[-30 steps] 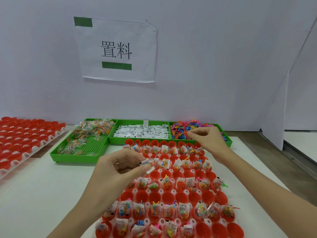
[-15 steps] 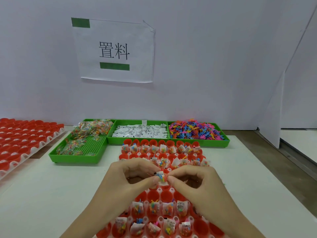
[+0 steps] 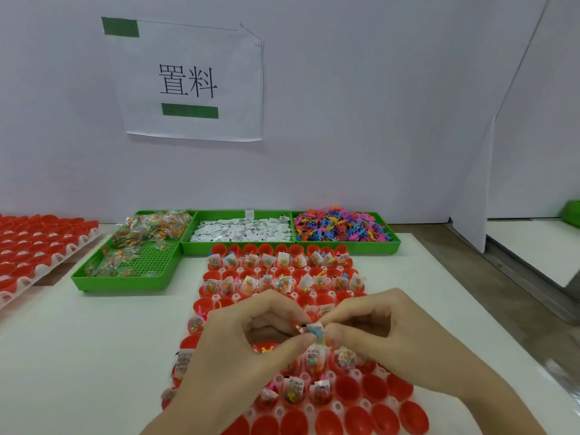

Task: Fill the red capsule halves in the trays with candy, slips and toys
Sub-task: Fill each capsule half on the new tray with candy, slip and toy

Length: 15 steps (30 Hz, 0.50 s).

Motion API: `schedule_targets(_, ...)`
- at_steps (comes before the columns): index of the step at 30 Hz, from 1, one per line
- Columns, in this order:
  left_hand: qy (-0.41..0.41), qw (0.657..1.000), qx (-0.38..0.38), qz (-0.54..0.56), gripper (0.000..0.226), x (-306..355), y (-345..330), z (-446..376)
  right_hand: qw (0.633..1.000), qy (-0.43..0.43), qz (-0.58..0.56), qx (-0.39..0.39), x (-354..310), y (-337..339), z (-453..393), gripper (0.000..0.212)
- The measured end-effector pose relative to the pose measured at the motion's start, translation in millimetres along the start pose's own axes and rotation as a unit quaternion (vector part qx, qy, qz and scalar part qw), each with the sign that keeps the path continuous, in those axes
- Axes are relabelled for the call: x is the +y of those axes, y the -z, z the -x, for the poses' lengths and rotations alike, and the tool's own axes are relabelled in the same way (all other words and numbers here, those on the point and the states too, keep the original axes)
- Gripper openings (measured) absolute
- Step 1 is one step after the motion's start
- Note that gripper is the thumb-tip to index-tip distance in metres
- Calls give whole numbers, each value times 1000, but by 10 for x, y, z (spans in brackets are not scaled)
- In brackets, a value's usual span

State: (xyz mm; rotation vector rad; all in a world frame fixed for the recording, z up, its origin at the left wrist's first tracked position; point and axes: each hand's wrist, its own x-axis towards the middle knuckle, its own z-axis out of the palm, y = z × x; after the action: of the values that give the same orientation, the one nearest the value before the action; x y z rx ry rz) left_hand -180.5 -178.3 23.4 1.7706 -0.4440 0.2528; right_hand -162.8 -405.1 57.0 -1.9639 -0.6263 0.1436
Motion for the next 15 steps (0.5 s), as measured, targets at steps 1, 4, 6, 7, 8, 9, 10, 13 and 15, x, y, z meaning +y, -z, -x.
schedule_targets(1,-10,1000,1,-8,27,18,-41,17,1000,-8,0,-8,-1,41,29,11)
schedule_targets(4,-37,999,-16,-27,34,44,-169,57,999,-20,-7,-29,14,134,131,19)
schedule_targets(6,-52,998,-25,-36,33,52,-237,72,998,-34,-19,-48,39,165,193,18)
schedule_targets(7,-62,996,-32,-48,31,45,-271,80,998,-42,-17,-54,56,171,221,16)
schedule_targets(8,-74,994,-41,-63,29,38,-293,83,997,-47,-6,-54,74,173,245,15)
schedule_targets(9,-87,991,-53,-82,27,23,-314,85,997,-52,9,-49,99,171,264,14)
schedule_targets(10,-108,986,-61,-108,24,2,-333,90,997,-55,25,-42,124,164,280,13)
schedule_targets(13,-159,960,-57,-221,15,2,-353,88,996,-62,61,-17,185,123,312,11)
schedule_targets(15,-157,951,-78,-255,17,-44,-365,92,995,-64,75,-5,220,83,330,13)
